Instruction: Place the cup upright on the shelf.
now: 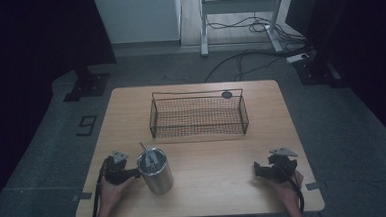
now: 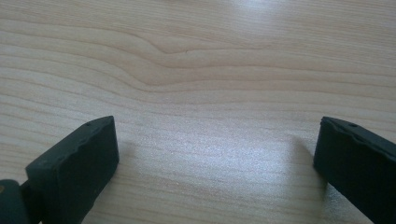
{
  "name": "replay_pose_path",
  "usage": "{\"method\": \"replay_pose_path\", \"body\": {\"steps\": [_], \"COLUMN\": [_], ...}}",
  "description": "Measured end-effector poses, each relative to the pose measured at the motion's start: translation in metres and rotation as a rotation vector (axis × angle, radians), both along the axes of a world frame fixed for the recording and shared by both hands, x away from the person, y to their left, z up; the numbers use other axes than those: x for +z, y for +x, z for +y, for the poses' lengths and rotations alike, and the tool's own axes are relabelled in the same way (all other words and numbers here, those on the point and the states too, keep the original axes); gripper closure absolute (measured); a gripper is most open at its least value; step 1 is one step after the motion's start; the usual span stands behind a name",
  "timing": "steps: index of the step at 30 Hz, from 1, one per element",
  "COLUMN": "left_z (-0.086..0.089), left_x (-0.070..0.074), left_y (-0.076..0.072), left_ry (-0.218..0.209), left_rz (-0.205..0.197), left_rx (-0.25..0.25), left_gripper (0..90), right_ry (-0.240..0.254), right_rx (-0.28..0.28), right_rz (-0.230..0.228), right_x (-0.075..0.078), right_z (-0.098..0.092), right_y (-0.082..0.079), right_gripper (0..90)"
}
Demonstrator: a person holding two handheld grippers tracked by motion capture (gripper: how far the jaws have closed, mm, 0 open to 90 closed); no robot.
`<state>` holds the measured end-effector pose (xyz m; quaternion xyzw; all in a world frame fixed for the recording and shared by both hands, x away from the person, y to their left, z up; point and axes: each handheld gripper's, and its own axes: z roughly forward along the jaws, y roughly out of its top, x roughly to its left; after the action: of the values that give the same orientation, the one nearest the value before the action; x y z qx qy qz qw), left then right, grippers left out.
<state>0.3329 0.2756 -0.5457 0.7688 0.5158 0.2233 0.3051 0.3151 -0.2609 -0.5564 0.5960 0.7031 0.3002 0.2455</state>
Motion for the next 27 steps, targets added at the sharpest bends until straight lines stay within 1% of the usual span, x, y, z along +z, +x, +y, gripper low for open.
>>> {"method": "replay_pose_path", "body": {"steps": [4,10,13,15,19,22,27], "left_z": [0.001,0.001,0.002,0.003,0.002,0.002,0.004], "left_x": [0.000,0.000,0.001,0.001,0.004,0.007,0.010], "left_y": [0.000,-0.001,-0.003,-0.005,-0.008,-0.009,-0.012], "left_ry": [-0.010,-0.008,-0.012,-0.035,-0.026,-0.044,-0.067], "left_rz": [0.004,-0.003,-0.011,-0.022,-0.038,-0.052,-0.051], "left_rx": [0.006,0.000,-0.005,-0.008,-0.014,-0.012,-0.012], "left_gripper": [17.6,17.6,17.6,17.6,17.9,17.9,18.0], "right_ry": [0.002,0.002,0.002,0.003,0.003,0.003,0.005], "right_rx": [0.008,0.005,0.005,0.002,0.000,0.001,0.005], "right_rz": [-0.007,-0.010,-0.011,-0.012,-0.019,-0.020,-0.023], "right_x": [0.000,0.000,0.000,0.000,0.001,0.001,0.001], "right_z": [-0.001,-0.002,-0.002,-0.002,-0.002,-0.003,-0.003], "right_y": [-0.003,-0.004,-0.004,-0.005,-0.007,-0.007,-0.008], "right_gripper": [2.1,3.0,3.2,4.1,6.7,6.8,8.0]}}
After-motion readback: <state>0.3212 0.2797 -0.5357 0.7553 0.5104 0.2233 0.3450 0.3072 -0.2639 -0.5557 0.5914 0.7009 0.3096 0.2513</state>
